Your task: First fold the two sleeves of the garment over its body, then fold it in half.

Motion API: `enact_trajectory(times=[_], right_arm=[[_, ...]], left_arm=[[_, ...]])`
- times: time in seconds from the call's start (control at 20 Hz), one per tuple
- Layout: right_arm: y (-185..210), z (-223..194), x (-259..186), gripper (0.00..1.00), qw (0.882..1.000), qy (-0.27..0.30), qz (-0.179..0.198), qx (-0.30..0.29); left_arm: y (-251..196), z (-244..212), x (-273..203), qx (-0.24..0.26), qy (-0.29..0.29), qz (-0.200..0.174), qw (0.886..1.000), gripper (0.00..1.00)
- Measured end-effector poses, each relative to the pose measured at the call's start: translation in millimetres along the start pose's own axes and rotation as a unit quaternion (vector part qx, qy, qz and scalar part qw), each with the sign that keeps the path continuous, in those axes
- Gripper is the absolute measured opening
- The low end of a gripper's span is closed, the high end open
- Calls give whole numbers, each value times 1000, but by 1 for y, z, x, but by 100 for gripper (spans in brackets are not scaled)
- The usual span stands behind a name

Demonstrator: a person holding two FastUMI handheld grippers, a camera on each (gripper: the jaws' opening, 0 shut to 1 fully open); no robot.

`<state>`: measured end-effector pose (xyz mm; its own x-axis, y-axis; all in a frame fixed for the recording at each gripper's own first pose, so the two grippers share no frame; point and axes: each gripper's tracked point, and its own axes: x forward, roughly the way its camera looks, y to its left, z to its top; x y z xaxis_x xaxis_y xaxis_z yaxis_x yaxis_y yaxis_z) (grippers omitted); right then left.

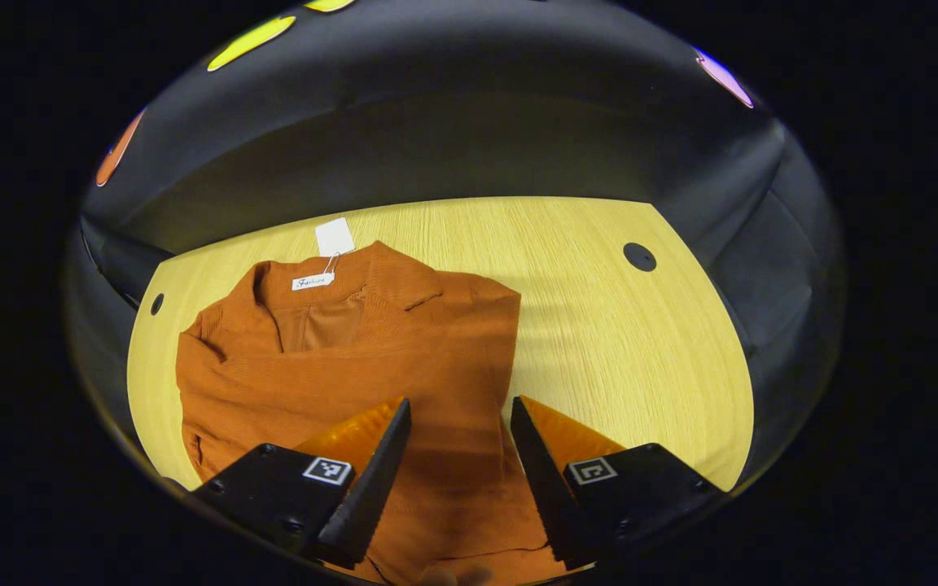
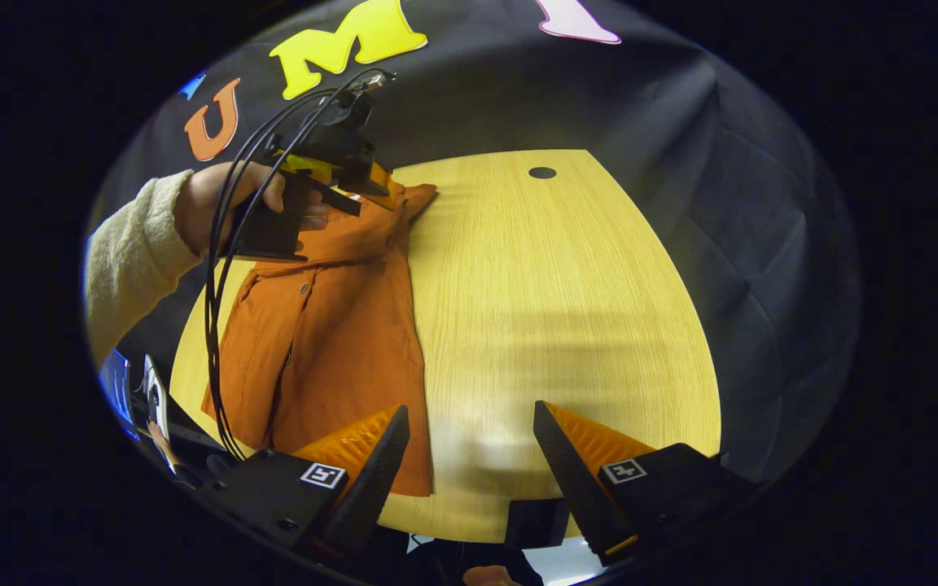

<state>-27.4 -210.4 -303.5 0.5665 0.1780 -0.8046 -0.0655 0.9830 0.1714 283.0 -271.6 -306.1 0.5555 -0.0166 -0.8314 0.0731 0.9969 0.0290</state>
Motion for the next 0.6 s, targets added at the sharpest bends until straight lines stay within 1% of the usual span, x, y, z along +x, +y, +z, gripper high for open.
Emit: enact_trajectory(times=[0.05,0.1,0.15,0.2,0.25,0.3,0.35,0.4,0.45,0.6], right_arm=[[0,0,0,98,1000,3,-1,0],[-1,-2,0,98,1000,8,-6,-2],[-2,-3,-2,98,1000,15,-11,-5],[-6,-7,-3,98,999,32,-25,-10],[-9,-12,-6,94,997,58,-44,-17],[-5,-16,-11,98,994,88,-51,-27],[-1,-17,-14,98,992,112,-46,-33],[1,-10,-15,94,991,121,-37,-32],[3,-6,-15,99,991,125,-30,-33],[-1,-14,-17,98,988,140,-43,-56]], left_arm=[[2,-1,-7,-2,-2,-3,1000,86],[7,-4,-16,-4,-1,-7,1000,93],[12,-8,-24,-4,5,-8,1000,98],[21,-17,-33,-1,17,-4,1000,99],[34,-27,-43,0,30,2,1000,99],[45,-37,-55,0,41,2,999,99],[57,-44,-64,-1,47,4,999,99],[72,-52,-73,-2,50,8,999,99],[86,-61,-83,-6,55,8,998,99],[124,-98,-106,-40,85,1,996,99]])
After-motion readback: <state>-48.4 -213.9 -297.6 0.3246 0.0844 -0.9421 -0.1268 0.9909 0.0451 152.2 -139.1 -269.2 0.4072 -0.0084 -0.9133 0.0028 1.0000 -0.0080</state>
